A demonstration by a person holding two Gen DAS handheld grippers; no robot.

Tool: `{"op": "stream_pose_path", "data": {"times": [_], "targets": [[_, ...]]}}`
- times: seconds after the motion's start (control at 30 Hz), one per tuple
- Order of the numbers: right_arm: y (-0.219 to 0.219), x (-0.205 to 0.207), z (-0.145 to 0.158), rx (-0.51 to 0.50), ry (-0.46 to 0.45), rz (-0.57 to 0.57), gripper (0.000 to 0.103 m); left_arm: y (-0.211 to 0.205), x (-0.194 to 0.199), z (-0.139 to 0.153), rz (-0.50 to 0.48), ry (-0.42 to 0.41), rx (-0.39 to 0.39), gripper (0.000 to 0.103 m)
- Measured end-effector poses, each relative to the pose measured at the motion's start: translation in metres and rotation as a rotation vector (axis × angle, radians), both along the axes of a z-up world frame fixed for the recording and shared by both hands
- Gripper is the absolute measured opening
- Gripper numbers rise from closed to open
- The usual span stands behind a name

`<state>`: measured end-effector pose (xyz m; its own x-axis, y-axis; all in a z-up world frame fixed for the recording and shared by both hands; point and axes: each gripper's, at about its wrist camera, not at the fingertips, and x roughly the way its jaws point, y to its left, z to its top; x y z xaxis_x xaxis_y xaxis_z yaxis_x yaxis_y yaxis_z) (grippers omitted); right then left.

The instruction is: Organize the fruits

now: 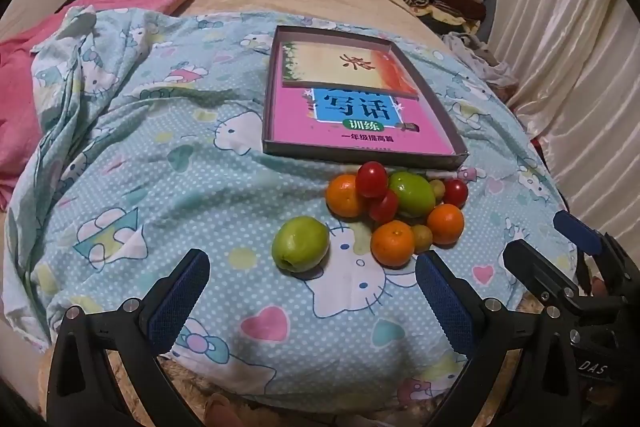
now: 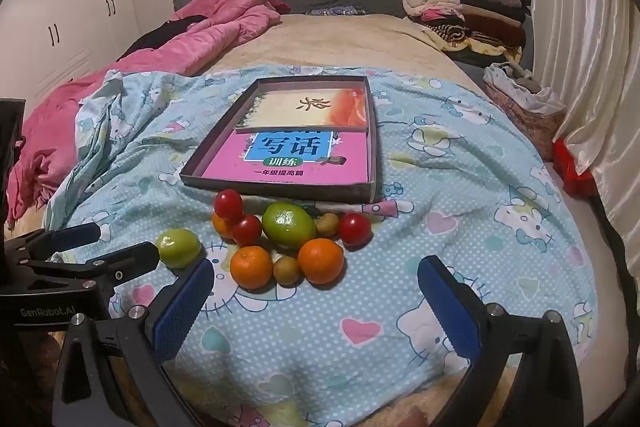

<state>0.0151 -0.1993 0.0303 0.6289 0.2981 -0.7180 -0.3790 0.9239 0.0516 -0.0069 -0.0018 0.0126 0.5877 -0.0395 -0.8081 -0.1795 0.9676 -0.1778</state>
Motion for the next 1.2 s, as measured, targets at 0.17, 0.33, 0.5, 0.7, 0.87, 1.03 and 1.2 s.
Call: {"op": "stream_pose_path", "data": {"times": [0.17,0.33,0.5,0.7,0.87,1.03,1.2], "targets": [[-0.0004,-0.0008,0.0021,0.003,-0.005,-0.001,0.103,-0.0011,0.0004,0.0000,-0.003,0.001,0.001,0.102],[-0.0007,-0.0010,0.0017,0.003,-0.005,-0.001,0.103,-0.0010,-0.0005,0.0005,-0.006,-0.003,-0.003,0.102],[-0.0005,-0.0010,0.0017,0.004,-0.006,-0.002,0.103,-0.0005,-0.0008,0.0010,-0.005,-0.005,-0.001,0.102],[-0.0005,-0.0014,0.0020,0.003,-0.008,-0.004,0.103,-0.0009,-0.0012,0.0033,-0.007,-0.014,-0.002,0.102],[-0.0007,-0.0016,0.0032,0.002,-0.009,-0.006,0.103,-0.0001,-0.0015,0.0034,-0.005,-0.016,-0.009,0.102],[-0.0010,-0.0016,0.0034,0.003,-0.010,-0.006,0.103,-0.0004,-0.0017,0.0036,-0.008,-0.018,-0.005,0.102],[-0.0006,-0.0017,0.0030,0.002,-0.010,-0.005,0.103,-0.0017,-0.0017,0.0036,-0.008,-0.023,-0.003,0.102]]}}
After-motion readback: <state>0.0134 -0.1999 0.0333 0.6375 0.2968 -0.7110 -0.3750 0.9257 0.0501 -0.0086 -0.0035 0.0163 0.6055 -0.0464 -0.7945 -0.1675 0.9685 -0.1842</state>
